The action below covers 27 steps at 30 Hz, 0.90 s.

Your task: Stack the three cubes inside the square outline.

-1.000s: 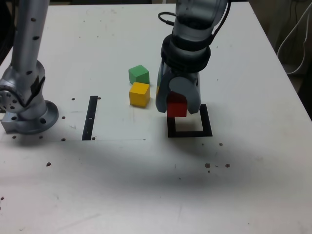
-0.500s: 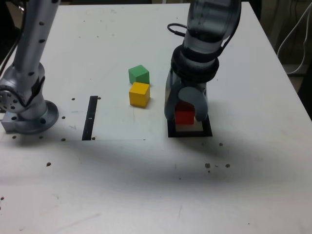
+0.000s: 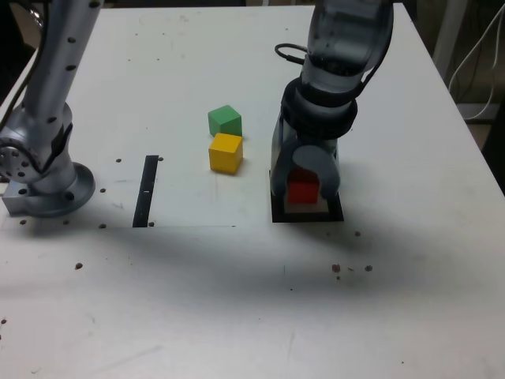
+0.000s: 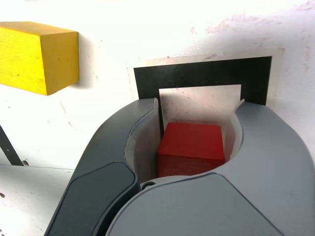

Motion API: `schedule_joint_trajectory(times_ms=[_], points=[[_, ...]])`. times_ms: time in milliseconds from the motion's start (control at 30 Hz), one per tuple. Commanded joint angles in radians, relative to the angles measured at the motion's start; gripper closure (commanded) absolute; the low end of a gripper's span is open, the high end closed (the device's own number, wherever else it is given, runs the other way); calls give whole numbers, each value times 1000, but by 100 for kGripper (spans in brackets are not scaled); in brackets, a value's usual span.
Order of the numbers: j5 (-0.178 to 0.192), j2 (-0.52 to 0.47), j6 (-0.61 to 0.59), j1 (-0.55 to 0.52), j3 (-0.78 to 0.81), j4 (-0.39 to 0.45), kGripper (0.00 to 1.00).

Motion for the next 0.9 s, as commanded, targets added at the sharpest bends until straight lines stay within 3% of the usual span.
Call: schedule_joint_trajectory(times_ms=[0,233,400,567,867], points=[[-4,13,7,1,3,-2,31],[-5,22,14,1,3,-10,24],[4,2,16,1,4,-7,12],[25,-77,22,0,13,9,1],[48,-232,68,3,50,68,0]])
